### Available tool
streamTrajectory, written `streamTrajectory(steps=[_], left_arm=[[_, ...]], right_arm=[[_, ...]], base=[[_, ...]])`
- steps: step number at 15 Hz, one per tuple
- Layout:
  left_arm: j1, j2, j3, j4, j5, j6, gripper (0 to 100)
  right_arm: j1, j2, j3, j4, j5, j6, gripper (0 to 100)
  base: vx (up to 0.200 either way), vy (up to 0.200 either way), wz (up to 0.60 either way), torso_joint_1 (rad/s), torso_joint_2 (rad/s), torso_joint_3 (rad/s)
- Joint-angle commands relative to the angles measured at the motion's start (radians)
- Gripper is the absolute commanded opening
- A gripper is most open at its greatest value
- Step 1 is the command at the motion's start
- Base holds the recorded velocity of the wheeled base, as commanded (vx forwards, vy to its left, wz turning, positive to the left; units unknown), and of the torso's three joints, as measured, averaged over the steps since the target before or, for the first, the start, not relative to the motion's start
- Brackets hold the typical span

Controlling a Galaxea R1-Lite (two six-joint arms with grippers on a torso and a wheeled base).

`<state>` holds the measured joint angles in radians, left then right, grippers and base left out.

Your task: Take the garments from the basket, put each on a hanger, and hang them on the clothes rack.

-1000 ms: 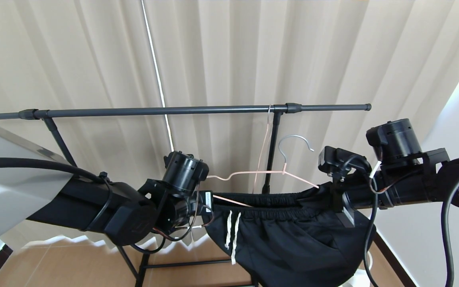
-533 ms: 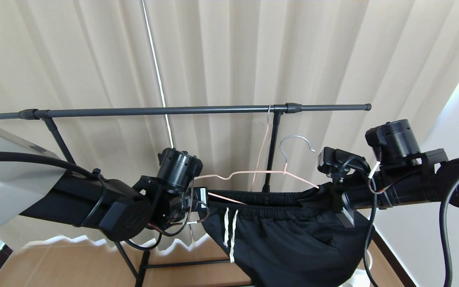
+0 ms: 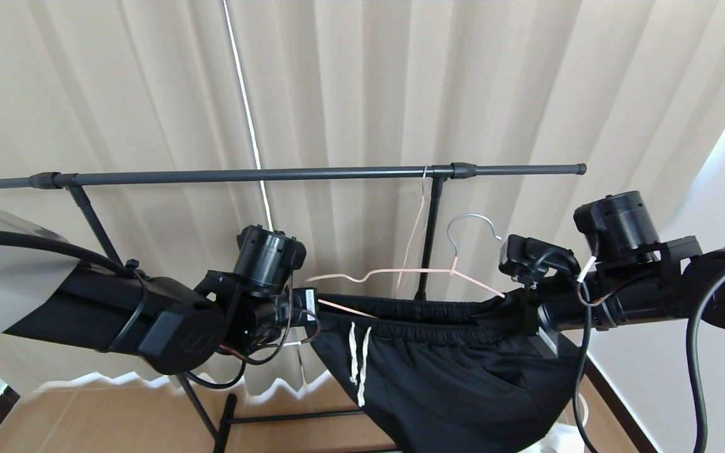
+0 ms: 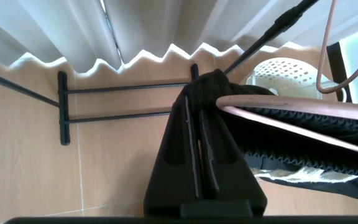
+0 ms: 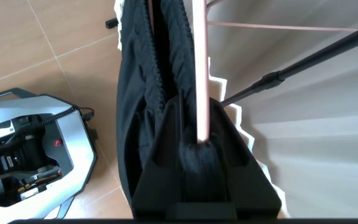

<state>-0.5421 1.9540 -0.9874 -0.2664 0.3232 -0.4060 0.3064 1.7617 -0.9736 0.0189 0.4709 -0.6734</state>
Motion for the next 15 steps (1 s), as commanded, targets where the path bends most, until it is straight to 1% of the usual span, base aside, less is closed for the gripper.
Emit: streamTrajectory(steps=[1,2,3,4,10,15], left_arm=[[0.007,-0.007,0.001,-0.001,0.000,-0.001,0],[0.010,-0.009,0.001,-0.001,0.000,-0.001,0],[0.010,-0.015,0.001,-0.001,0.000,0.006,0],[0.011,-0.015,0.001,-0.001,0.000,0.006,0],[0.031,-0.024,0.003,-0.001,0.000,0.007,0],[0.036,-0.038,0.001,-0.001,-0.001,0.027,0]], right_arm=[[0.000,0.012,0.004,-0.014,-0.006,-0.002,0],[0.000,0.015,0.013,-0.030,-0.011,0.000,0],[0.000,0.027,0.032,-0.076,-0.035,0.000,0],[0.000,0.033,0.039,-0.094,-0.043,0.000,0],[0.000,0.039,0.042,-0.097,-0.055,-0.021,0],[0.000,0.042,0.044,-0.097,-0.069,-0.025,0]], base=[[0.000,0.000,0.00,0.000,0.00,0.000],[0.000,0.000,0.00,0.000,0.00,0.000],[0.000,0.000,0.00,0.000,0.00,0.000],[0.000,0.000,0.00,0.000,0.00,0.000],[0.000,0.000,0.00,0.000,0.00,0.000],[0.000,0.000,0.00,0.000,0.00,0.000]])
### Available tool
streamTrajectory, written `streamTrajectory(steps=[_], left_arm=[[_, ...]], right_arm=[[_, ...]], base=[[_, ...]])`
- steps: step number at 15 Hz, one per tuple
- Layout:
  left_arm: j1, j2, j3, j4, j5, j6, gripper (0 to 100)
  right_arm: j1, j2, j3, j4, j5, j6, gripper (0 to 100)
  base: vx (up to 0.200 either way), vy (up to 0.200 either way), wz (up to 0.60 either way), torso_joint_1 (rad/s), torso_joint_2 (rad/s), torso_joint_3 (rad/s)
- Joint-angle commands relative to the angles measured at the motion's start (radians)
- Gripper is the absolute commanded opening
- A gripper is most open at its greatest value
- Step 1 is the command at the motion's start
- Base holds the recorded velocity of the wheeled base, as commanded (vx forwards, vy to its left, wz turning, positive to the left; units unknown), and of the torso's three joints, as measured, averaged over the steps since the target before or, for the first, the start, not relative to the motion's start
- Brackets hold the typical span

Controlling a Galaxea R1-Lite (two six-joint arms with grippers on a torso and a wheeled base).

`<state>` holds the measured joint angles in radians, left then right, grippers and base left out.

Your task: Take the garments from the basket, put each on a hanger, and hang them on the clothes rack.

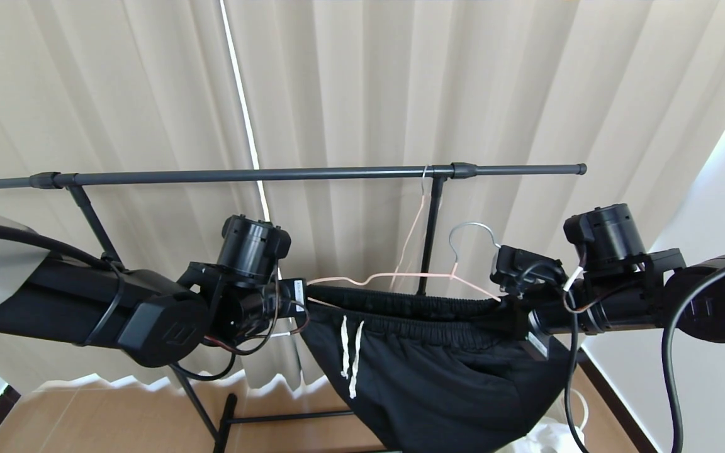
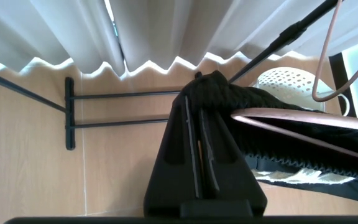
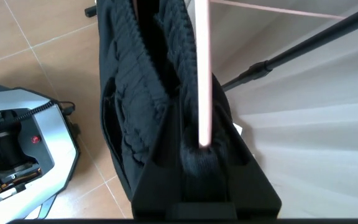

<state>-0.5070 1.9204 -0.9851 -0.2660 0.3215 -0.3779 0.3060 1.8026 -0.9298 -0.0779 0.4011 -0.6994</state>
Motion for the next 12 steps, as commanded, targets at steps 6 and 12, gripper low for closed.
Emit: streamTrajectory(steps=[6,12], left_arm=[[0.013,-0.032,-0.004,0.001,-0.001,0.036,0],[0.004,-0.087,-0.018,0.013,-0.005,0.131,0]], right_arm=[[0.002,0.015,0.006,0.000,-0.036,-0.023,0],[0.004,0.031,0.006,0.000,-0.074,-0.048,0]], base=[[0.000,0.000,0.00,0.000,0.00,0.000],[0.000,0.000,0.00,0.000,0.00,0.000]])
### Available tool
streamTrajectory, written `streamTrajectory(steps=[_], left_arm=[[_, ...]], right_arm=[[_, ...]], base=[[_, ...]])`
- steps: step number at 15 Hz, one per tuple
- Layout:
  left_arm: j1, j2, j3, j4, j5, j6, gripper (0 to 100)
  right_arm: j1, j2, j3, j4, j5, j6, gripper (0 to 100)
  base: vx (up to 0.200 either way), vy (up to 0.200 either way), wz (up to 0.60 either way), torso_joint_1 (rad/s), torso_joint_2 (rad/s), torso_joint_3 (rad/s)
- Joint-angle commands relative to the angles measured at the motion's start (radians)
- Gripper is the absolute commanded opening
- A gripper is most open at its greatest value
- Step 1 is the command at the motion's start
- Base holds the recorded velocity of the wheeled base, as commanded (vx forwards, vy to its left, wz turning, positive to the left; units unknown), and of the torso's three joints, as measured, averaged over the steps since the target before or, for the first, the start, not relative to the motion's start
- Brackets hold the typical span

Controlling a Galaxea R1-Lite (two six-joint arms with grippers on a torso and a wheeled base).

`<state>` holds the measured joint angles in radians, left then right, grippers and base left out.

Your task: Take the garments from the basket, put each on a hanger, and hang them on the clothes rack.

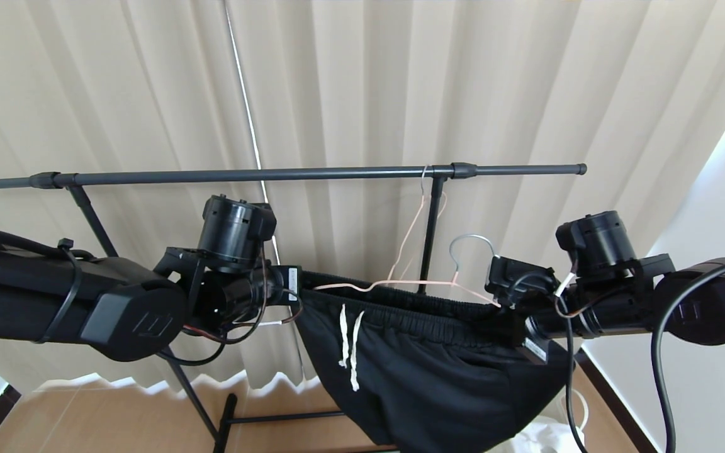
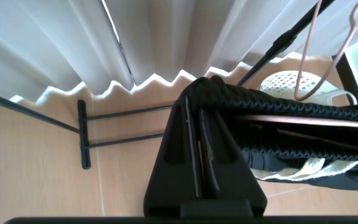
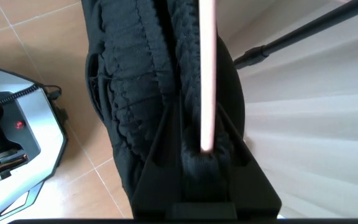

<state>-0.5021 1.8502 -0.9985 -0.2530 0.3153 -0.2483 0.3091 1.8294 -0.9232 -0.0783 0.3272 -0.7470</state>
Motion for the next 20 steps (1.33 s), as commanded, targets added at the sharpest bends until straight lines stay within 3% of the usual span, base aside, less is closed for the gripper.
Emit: streamTrajectory(steps=[1,7,11,17,20], left_arm=[[-0.001,-0.020,-0.005,0.004,0.001,0.011,0],[-0.013,-0.049,-0.058,0.063,0.001,0.075,0],[-0.026,-0.065,-0.186,0.221,0.001,0.084,0],[-0.076,-0.120,-0.269,0.380,-0.002,0.103,0],[-0.144,-0.151,-0.273,0.478,-0.001,0.107,0]], right_arm=[[0.001,0.005,0.000,0.000,-0.005,0.000,0],[0.005,0.025,-0.002,0.000,-0.042,0.000,0],[0.007,0.044,-0.005,0.000,-0.074,0.000,0],[0.008,0.068,-0.029,-0.003,-0.126,0.009,0],[0.042,0.064,-0.060,-0.005,-0.129,0.146,0]], base=[[0.000,0.000,0.00,0.000,0.00,0.000],[0.000,0.000,0.00,0.000,0.00,0.000],[0.000,0.000,0.00,0.000,0.00,0.000],[0.000,0.000,0.00,0.000,0.00,0.000],[0.000,0.000,0.00,0.000,0.00,0.000]])
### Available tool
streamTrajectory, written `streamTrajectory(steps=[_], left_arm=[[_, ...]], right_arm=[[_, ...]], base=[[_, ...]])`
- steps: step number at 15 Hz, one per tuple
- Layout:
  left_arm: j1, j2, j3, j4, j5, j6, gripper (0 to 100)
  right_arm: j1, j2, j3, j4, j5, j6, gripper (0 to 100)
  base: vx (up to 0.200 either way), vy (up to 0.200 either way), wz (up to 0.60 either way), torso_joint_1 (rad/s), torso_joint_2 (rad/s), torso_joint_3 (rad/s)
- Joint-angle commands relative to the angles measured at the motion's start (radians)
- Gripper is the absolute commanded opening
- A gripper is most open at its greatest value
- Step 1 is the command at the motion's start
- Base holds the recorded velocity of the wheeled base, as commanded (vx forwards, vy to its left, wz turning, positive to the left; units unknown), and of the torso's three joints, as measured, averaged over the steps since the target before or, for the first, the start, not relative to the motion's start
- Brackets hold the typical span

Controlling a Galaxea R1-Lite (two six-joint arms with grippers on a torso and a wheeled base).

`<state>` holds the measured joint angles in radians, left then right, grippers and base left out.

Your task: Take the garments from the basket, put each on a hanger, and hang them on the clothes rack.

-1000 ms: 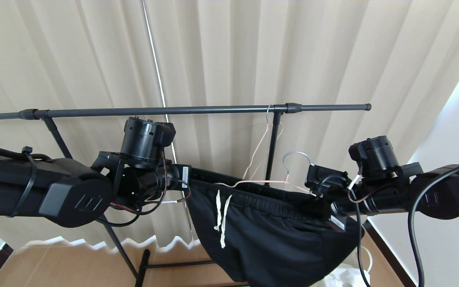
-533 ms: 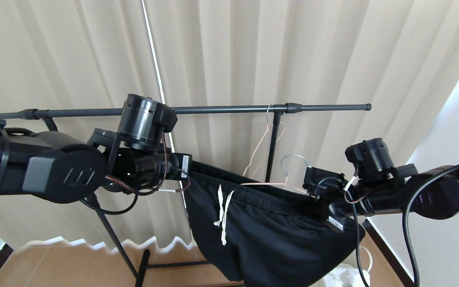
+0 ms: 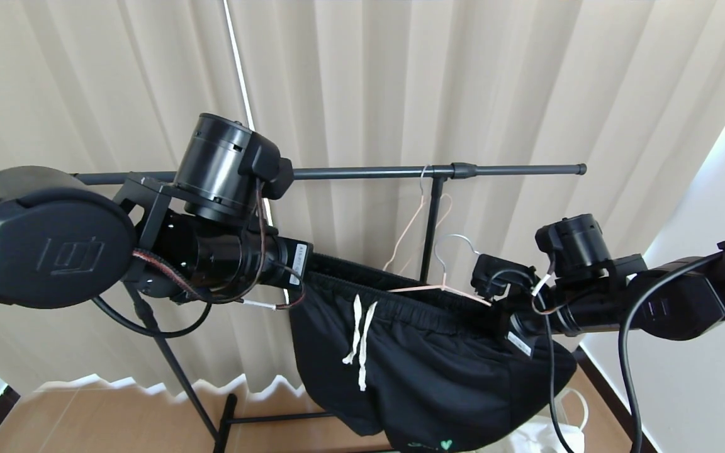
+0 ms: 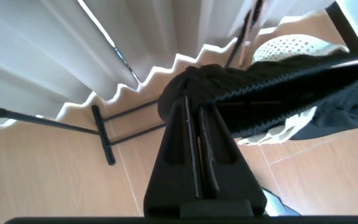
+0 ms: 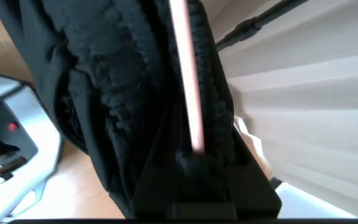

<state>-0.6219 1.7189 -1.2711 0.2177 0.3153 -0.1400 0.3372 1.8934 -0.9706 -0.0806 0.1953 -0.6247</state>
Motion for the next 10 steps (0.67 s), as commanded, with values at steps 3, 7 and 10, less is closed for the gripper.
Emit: streamTrajectory(steps=[3,7,10], left_arm=[[-0.068,-0.015,0.002,0.045,-0.002,-0.001,0],[-0.121,0.002,0.002,0.066,-0.002,-0.009,0],[-0.157,0.042,0.004,0.068,-0.002,-0.049,0]], right_arm=[[0.040,-0.004,-0.014,-0.039,0.007,0.083,0],[0.043,-0.010,-0.013,-0.077,0.027,0.134,0],[0.045,-0.019,-0.008,-0.111,0.065,0.155,0]], base=[[0.000,0.000,0.00,0.000,0.00,0.000],[0.000,0.000,0.00,0.000,0.00,0.000],[0.000,0.000,0.00,0.000,0.00,0.000]])
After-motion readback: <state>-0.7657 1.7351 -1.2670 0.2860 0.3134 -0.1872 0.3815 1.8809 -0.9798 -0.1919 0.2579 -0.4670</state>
